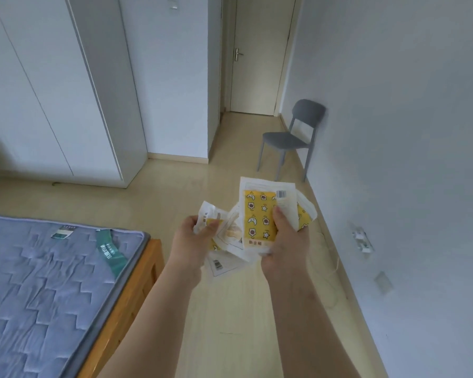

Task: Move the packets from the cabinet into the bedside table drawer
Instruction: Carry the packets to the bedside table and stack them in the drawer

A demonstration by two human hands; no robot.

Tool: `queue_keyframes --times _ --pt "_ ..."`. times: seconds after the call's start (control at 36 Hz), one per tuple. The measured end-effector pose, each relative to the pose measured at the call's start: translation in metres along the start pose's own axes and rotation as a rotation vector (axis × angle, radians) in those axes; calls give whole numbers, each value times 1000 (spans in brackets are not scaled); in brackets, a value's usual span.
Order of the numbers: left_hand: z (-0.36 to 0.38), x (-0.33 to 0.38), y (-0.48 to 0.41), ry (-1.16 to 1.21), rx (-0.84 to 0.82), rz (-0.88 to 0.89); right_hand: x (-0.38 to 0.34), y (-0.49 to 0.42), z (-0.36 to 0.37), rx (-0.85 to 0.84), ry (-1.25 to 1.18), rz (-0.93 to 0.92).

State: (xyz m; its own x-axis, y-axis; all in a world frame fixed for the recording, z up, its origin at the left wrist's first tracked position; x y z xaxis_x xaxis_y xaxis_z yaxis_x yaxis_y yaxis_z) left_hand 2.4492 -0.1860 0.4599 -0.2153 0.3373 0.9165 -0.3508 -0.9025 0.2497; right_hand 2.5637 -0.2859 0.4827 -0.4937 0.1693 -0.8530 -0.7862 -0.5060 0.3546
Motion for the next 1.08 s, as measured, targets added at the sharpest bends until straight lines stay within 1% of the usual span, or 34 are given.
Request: queue_keyframes --times 0.08,0.25,0.33,0.47,0.53,0.61,0.69,0.89,1.0,1.08 --pt "15 7 -56 -26 -7 -7 -4 -52 34 -31 -19 30" --pt "46 23 -179 -12 47 40 -17 -165 110 -170 -18 69" --pt "58 42 -241 6 143 73 -32 -227 145 -202 9 78" --pt "54 89 -333 -21 356 246 -49 -317 212 -233 59 57" --pt "49 100 -364 -12 393 281 -44 -344 243 -267 93 69" --pt "45 108 -415 47 366 275 -24 -381 290 -331 125 136" --pt "46 116 -475 71 301 223 -5 -417 341 -375 157 181" --pt "27 155 -615 204 150 129 22 -499 468 -454 218 184" --pt "12 189 -683 330 73 114 27 -537 550 -566 267 149" --pt "-7 199 -722 382 43 93 41 -563 603 -641 292 174"
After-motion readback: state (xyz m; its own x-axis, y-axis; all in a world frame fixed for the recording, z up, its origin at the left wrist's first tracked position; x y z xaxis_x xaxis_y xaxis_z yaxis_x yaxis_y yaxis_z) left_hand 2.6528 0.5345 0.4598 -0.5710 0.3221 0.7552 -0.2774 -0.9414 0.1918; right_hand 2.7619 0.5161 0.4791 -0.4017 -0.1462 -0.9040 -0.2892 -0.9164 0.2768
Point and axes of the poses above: each hand's wrist, its own y-axis away from the middle knuckle, its own z-axis out of the palm, x = y × z, the point moved 5 cm from there along -y, towards the middle knuckle, and after that the axes turned 14 degrees about y, right-handed, at the moved point
